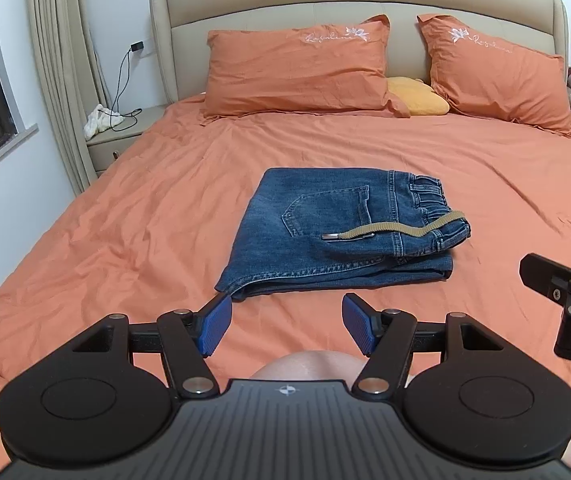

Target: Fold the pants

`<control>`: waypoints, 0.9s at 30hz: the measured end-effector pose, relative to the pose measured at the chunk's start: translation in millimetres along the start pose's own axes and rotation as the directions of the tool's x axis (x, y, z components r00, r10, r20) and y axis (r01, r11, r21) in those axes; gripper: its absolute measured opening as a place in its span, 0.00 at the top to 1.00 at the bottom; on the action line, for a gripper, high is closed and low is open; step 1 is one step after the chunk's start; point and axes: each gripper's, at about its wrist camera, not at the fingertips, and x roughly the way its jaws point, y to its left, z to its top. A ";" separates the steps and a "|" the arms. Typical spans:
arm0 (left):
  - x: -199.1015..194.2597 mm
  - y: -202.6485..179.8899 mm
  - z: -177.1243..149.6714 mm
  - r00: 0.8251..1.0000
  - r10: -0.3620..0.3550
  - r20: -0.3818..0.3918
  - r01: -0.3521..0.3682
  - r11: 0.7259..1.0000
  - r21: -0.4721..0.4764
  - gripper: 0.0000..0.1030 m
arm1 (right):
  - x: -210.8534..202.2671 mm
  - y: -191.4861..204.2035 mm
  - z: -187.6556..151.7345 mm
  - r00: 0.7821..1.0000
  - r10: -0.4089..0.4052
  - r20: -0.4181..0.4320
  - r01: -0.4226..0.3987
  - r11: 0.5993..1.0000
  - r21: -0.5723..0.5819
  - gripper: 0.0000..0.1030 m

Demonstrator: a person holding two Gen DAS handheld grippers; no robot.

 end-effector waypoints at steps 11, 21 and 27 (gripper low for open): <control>0.4 -2.7 1.5 1.000 -0.010 -0.001 0.010 1.000 -0.001 0.28 | -3.9 -1.1 3.0 1.000 0.001 -0.003 -0.001 1.000 -0.023 0.06; -2.3 -11.7 4.2 1.000 -0.011 0.009 0.011 1.000 0.005 0.28 | -4.7 -6.1 3.1 1.000 0.000 -0.009 0.000 1.000 -0.016 0.05; -2.4 -11.7 4.9 1.000 -0.009 0.008 0.009 1.000 0.006 0.28 | -6.7 -6.7 4.4 1.000 0.003 -0.002 -0.003 1.000 -0.020 0.06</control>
